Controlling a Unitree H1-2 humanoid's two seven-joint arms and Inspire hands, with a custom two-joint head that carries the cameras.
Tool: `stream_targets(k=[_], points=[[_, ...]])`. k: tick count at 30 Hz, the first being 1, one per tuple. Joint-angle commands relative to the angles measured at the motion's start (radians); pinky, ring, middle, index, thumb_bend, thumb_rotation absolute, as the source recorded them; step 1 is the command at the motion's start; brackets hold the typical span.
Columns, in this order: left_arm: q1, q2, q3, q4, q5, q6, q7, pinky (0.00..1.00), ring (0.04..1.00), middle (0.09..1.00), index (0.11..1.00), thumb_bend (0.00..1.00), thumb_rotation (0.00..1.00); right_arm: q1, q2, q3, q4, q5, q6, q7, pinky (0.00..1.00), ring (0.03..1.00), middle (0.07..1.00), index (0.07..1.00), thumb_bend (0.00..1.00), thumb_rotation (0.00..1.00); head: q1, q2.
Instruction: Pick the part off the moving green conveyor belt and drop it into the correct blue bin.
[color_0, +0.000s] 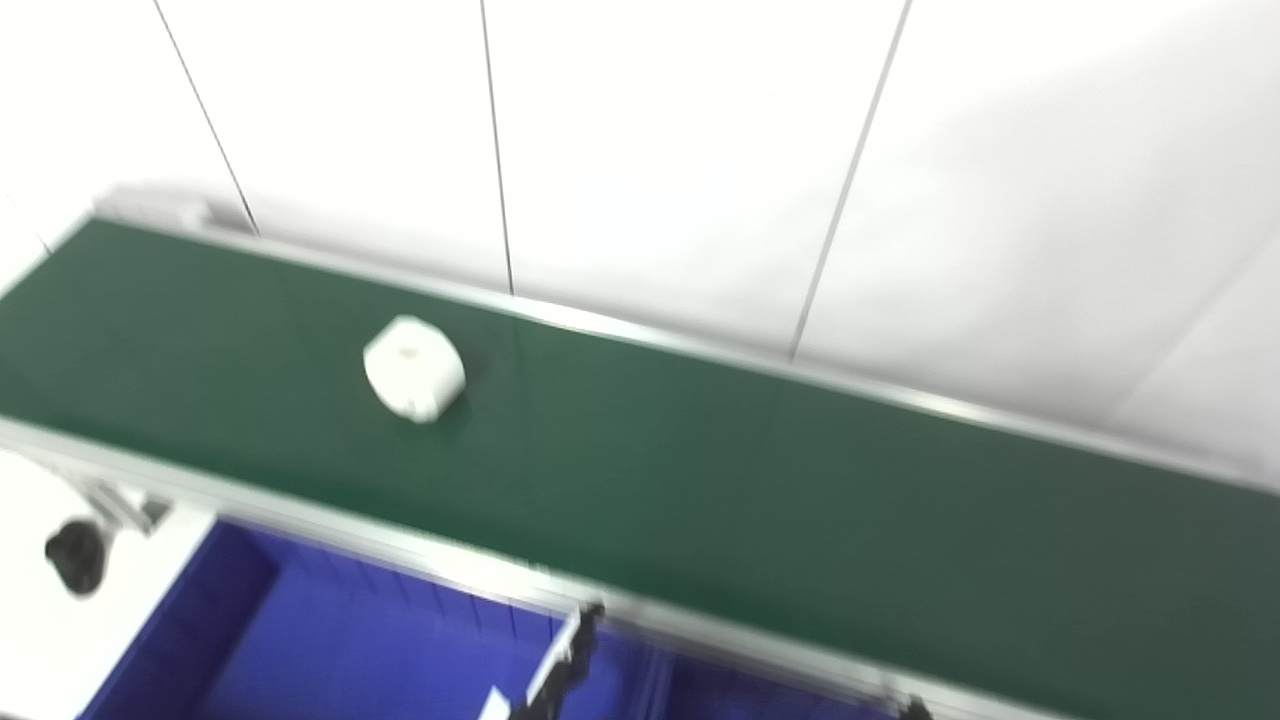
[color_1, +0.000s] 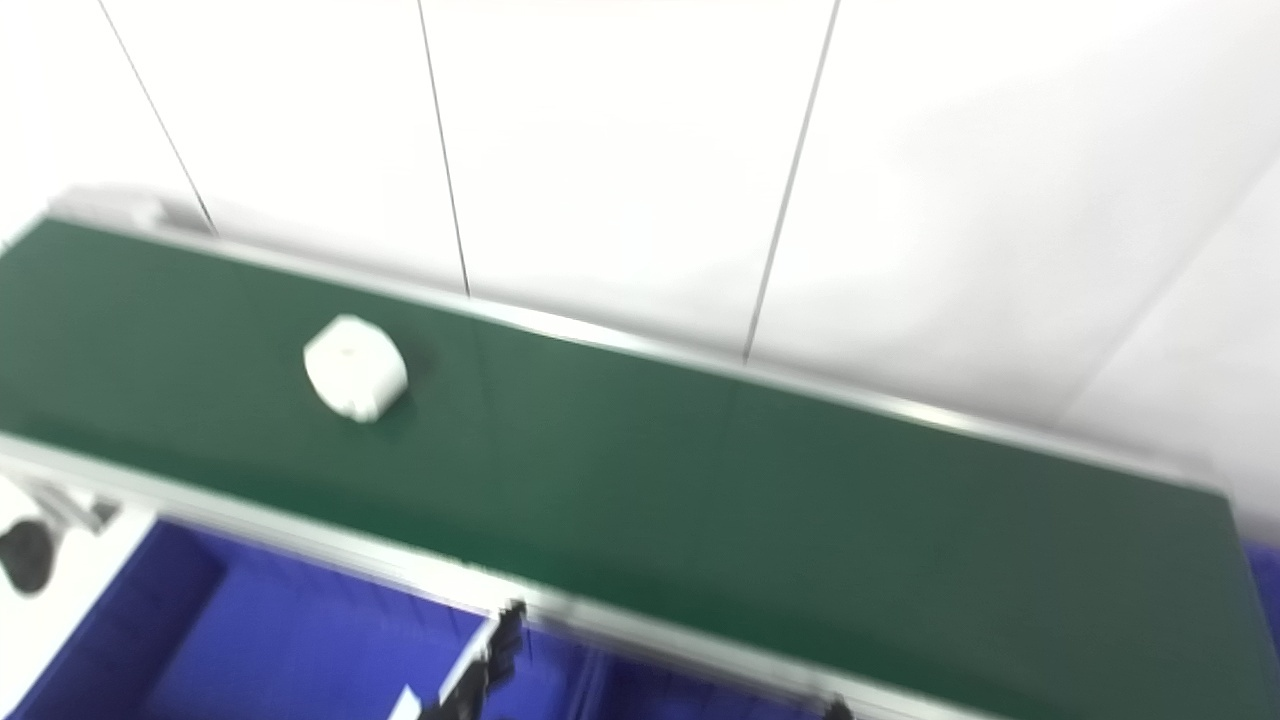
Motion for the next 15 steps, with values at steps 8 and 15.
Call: stream_targets(k=[8, 15], points=[[-0.001, -0.009, -0.016, -0.045, 0.021, -0.066, 0.016, 0.87, 0.925, 0.962, 0.941, 0.53, 0.95, 0.001, 0.018, -0.003, -0.022, -0.012, -0.061, 0.020, 1.00, 1.000, 1.000, 1.000, 0.68, 0.94, -0.019, 0.011], [-0.003, 0.014, -0.018, -0.113, 0.038, -0.069, 0.003, 0.87, 0.938, 0.972, 0.966, 0.54, 0.93, 0.012, 0.027, 0.005, -0.040, -0.018, -0.059, 0.024, 1.00, 1.000, 1.000, 1.000, 0.63, 0.93, -0.032, 0.028]])
